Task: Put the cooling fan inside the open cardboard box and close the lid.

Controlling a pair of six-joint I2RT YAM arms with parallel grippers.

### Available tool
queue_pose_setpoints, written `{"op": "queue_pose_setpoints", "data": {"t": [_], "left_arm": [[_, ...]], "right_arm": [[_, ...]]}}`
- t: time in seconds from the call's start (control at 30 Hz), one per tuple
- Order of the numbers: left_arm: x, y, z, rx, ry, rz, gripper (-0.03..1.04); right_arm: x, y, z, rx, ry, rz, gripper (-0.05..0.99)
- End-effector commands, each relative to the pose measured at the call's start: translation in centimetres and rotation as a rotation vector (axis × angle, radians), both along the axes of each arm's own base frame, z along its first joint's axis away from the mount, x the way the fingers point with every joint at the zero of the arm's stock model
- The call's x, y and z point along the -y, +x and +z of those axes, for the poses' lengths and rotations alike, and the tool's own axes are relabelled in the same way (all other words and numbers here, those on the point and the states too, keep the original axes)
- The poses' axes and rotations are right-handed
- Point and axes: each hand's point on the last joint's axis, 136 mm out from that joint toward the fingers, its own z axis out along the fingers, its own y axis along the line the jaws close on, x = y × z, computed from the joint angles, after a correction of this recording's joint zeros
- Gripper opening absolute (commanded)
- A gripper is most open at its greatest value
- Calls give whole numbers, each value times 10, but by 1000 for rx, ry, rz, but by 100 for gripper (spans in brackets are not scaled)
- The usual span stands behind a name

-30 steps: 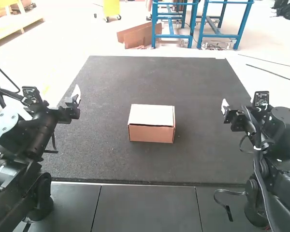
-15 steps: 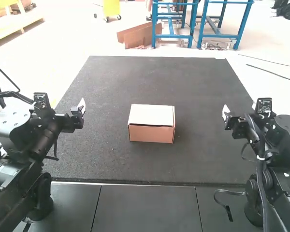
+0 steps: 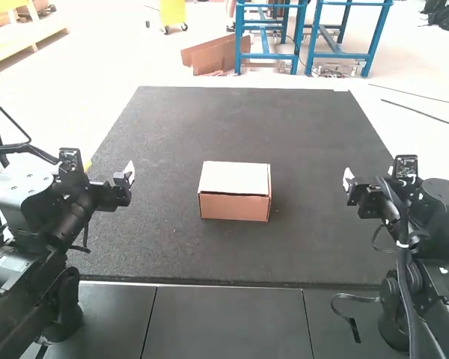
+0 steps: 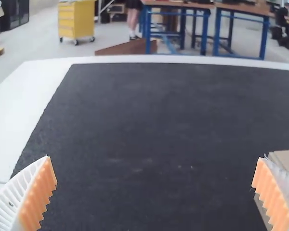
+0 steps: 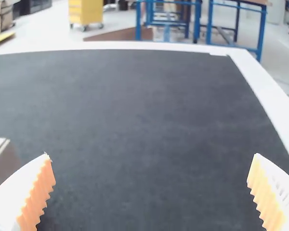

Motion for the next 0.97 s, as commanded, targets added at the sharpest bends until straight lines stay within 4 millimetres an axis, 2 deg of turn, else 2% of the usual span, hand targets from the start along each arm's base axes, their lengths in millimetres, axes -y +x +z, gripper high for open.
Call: {"op": "queue_pose_setpoints", "data": {"t": [0.0, 0.2, 0.53, 0.93], "left_arm": [[-4, 0, 1, 14, 17, 18, 96], [-7, 0, -1, 2, -32, 34, 96], [-31, 1, 2, 14, -33, 130, 96], [-37, 1, 3, 21, -26, 153, 96]], "right_arm": [[3, 0, -2, -5, 4, -24, 91], [6, 0, -2, -3, 2, -44, 91], [9, 0, -2, -3, 2, -56, 92], [9, 0, -2, -3, 0, -58, 91]]}}
